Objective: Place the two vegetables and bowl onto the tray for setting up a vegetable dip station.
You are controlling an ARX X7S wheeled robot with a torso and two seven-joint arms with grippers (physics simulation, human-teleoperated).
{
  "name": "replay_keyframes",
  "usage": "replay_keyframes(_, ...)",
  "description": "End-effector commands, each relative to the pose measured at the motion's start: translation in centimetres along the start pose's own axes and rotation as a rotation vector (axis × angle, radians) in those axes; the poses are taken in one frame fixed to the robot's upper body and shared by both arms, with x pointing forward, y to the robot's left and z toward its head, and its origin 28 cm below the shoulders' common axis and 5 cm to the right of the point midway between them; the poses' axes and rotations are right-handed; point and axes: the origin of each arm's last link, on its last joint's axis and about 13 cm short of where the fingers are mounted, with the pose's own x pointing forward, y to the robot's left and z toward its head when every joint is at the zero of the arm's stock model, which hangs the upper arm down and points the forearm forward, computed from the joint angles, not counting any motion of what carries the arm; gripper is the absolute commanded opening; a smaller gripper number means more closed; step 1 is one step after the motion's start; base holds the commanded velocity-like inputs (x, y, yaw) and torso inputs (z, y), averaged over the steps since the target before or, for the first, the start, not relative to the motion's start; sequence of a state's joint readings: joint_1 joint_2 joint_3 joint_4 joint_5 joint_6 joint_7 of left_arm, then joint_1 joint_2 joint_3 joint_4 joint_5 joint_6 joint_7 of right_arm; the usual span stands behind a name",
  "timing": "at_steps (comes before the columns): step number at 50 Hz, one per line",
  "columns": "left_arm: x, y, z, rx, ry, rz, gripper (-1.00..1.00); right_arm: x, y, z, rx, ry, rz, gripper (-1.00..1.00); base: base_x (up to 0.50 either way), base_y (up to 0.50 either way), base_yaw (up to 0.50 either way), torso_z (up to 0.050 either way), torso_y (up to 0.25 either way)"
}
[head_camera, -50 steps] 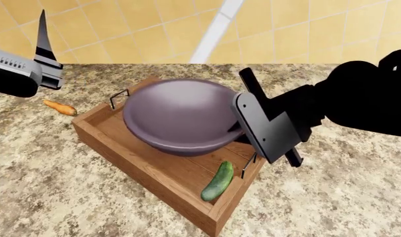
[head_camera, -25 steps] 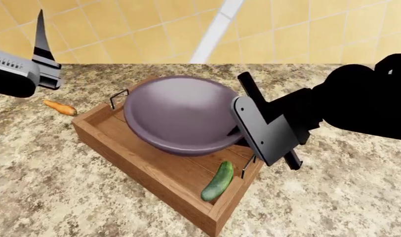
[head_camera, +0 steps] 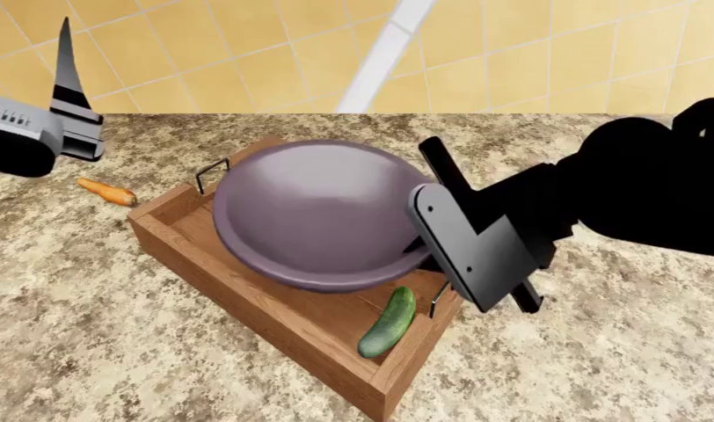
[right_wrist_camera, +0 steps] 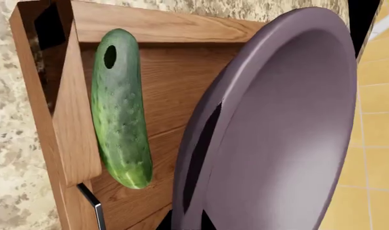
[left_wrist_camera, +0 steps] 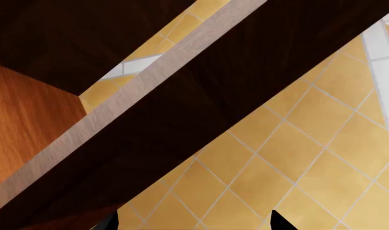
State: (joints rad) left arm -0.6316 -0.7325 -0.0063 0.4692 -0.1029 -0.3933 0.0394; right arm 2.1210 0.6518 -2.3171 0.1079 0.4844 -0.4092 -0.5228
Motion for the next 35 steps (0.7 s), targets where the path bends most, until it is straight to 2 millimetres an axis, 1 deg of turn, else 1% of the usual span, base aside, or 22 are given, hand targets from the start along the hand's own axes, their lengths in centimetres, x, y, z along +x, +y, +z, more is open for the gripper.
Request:
replay_keyframes(1,-0.1,0.0,0.0,-0.002,0.001,0.004,1.0,0.1,0.2,0.4,-0.012,-0.005,0.017,-1.0,0.0,0.0,0.0,0.0,0.0)
replay_keyframes(2,-0.1,0.0,0.0,-0.002,0.001,0.004,1.0,0.1,0.1,0.4,-0.012,-0.003,0.017,1.0,0.0,0.0,0.0,0.0,0.0)
replay_keyframes(18,-0.1,0.0,0.0,-0.001,0.0,0.007,1.0,0.1,-0.3,0.2,-0.012,0.027,-0.011,1.0,0.0,0.0,0.0,0.0,0.0)
replay_keyframes(23,-0.1,0.1,0.1,0.0,0.0,0.007,1.0,-0.4,-0.8,0.0,-0.011,0.043,-0.024,1.0,0.0,0.0,0.0,0.0,0.0)
replay_keyframes(28,-0.1,0.2,0.1,0.002,-0.002,0.007,1.0,-1.5,-1.6,-0.1,-0.016,0.08,-0.05,1.0,0.0,0.0,0.0,0.0,0.0)
replay_keyframes(35,0.3,0.3,0.2,0.005,-0.01,0.007,1.0,-4.6,-2.6,0.4,-0.009,0.16,-0.115,1.0,0.0,0.0,0.0,0.0,0.0)
